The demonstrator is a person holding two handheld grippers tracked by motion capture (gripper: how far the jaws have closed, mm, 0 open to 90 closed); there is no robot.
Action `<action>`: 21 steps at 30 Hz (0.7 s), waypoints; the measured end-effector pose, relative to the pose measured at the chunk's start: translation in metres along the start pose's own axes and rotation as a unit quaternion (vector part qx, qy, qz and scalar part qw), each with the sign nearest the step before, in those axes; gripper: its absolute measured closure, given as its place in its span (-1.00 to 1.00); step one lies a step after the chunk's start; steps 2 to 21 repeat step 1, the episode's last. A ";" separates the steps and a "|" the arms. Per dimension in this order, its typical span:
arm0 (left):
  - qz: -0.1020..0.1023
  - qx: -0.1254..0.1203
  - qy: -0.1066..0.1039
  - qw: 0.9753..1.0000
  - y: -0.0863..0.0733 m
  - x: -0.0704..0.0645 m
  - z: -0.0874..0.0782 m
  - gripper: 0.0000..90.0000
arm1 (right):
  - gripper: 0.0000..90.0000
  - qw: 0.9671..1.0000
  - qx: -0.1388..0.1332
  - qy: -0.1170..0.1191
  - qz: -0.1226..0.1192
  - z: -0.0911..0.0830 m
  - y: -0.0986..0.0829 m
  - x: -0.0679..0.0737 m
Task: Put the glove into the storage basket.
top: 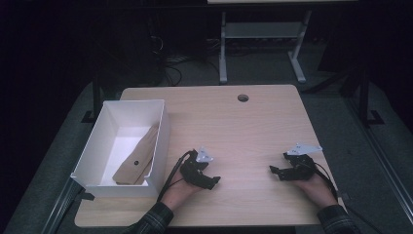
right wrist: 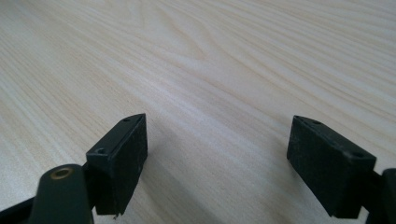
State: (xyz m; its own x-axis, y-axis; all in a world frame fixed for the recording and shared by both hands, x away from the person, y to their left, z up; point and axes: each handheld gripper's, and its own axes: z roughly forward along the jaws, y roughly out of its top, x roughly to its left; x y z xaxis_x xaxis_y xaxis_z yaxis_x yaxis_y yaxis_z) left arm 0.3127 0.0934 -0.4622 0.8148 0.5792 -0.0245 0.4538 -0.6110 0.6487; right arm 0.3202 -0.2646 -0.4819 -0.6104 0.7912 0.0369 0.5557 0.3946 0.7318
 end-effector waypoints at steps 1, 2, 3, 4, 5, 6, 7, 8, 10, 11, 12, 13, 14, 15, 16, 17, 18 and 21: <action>0.000 0.004 0.001 1.000 -0.001 0.000 0.001 -0.52 | -0.55 1.000 0.000 0.000 -0.001 0.000 0.000 0.000; 0.000 0.004 0.001 1.000 -0.001 0.000 0.001 -0.52 | -0.55 1.000 0.000 0.000 -0.001 0.000 0.000 0.000; 0.000 0.004 0.001 1.000 -0.001 0.000 0.001 -0.52 | -0.55 1.000 0.000 0.000 -0.001 0.000 0.000 0.000; 0.000 0.004 0.001 1.000 -0.001 0.000 0.001 -0.52 | -0.55 1.000 0.000 0.000 -0.001 0.000 0.000 0.000; 0.000 0.004 0.001 1.000 -0.001 0.000 0.001 -0.52 | -0.55 1.000 0.000 0.000 -0.001 0.000 0.000 0.000; 0.000 0.004 0.001 1.000 -0.001 0.000 0.001 -0.52 | -0.55 1.000 0.000 0.000 -0.001 0.000 0.000 0.000; 0.000 0.004 0.001 1.000 -0.001 0.000 0.001 -0.52 | -0.55 1.000 0.000 0.000 -0.001 0.000 0.000 0.000; 0.000 0.004 0.001 1.000 -0.001 0.000 0.001 -0.52 | -0.55 1.000 0.000 0.000 -0.001 0.000 0.000 0.000; 0.000 0.004 0.001 1.000 -0.001 0.000 0.001 -0.52 | -0.55 1.000 0.000 0.000 -0.001 0.000 0.000 0.000; 0.000 0.004 0.001 1.000 -0.001 0.000 0.001 -0.52 | -0.55 1.000 0.000 0.000 -0.001 0.000 0.000 0.000; 0.000 0.004 0.001 1.000 -0.001 0.000 0.001 -0.52 | -0.55 1.000 0.000 0.000 -0.001 0.000 0.000 0.000; 0.000 0.004 0.001 1.000 -0.001 0.000 0.001 -0.52 | -0.55 1.000 0.000 0.000 -0.001 0.000 0.000 0.000; 0.000 0.004 0.001 1.000 -0.001 0.000 0.001 -0.52 | -0.55 1.000 0.000 0.000 -0.001 0.000 0.000 0.000; 0.000 0.004 0.001 1.000 -0.001 0.000 0.001 -0.52 | -0.55 1.000 0.000 0.000 -0.001 0.000 0.000 0.000; 0.000 0.004 0.001 1.000 -0.001 0.000 0.001 -0.52 | -0.55 1.000 0.000 0.000 -0.001 0.000 0.000 0.000; 0.000 0.004 0.001 1.000 -0.001 0.000 0.001 -0.52 | -0.55 1.000 0.000 0.000 -0.001 0.000 0.000 0.000; 0.000 0.004 0.001 1.000 -0.001 0.000 0.001 -0.52 | -0.55 1.000 0.000 0.000 -0.001 0.000 0.000 0.000; 0.000 0.004 0.001 1.000 -0.001 0.000 0.001 -0.52 | -0.55 1.000 0.000 0.000 -0.001 0.000 0.000 0.000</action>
